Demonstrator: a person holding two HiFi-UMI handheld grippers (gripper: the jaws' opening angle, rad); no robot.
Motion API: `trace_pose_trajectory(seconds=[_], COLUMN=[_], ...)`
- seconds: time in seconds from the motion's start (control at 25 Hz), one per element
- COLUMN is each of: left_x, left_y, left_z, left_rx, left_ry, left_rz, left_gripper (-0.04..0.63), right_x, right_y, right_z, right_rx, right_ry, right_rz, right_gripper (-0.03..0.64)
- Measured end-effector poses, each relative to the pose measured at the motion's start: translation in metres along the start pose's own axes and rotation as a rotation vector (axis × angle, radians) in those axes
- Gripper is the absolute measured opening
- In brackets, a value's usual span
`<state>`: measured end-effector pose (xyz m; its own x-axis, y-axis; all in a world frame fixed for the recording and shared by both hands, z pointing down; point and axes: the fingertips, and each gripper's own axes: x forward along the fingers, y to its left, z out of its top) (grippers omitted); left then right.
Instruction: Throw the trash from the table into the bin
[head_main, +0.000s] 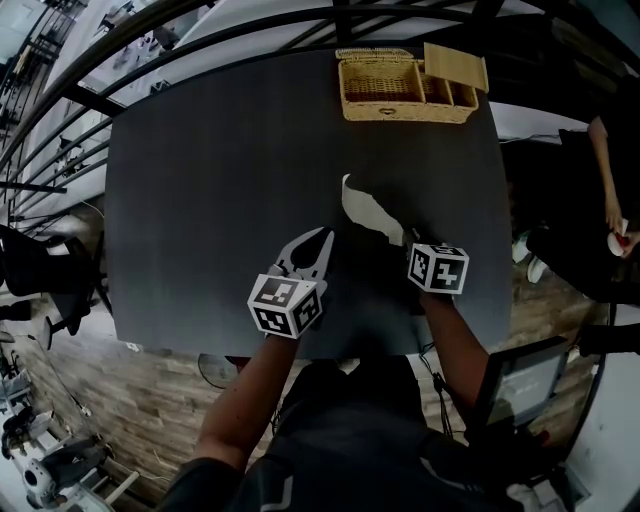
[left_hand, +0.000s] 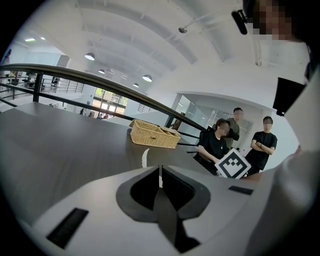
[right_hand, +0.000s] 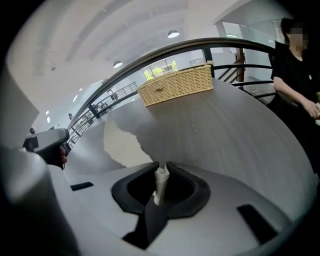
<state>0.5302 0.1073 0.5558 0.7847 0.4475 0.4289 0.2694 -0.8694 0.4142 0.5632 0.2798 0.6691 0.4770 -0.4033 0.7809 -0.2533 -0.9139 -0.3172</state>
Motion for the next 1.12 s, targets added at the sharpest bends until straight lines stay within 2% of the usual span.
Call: trace_pose_trajectory(seconds=[0.16, 0.6, 0.92, 1.12], left_x=[-0.003, -0.026, -0.059, -0.085], left_y=[0.0, 0.005, 0.0, -0.007], left_z=[-0.002, 0.009, 0.035, 0.056], left_rx=[0.003, 0.016, 0.03, 0.041], left_ry=[-0.005, -0.063, -0.141, -0.207], left_rz=[0.008, 0.054, 0.074, 0.089], left_gripper=[0.011, 0.011, 0.011, 0.011], right_x=[-0.001, -0.011, -0.049, -0.085], right_y=[0.002, 0.014, 0.046, 0.079], right_z=[-0.002, 0.016, 0.051, 0.086], right_rx=[-0.016, -0.056, -0.147, -0.212], right_ry=[-0.018, -0.096, -0.215, -0.336], right_rz=[-0.003, 0.026, 0.062, 0.114], right_gripper=[0.021, 0.012, 0.009, 0.009])
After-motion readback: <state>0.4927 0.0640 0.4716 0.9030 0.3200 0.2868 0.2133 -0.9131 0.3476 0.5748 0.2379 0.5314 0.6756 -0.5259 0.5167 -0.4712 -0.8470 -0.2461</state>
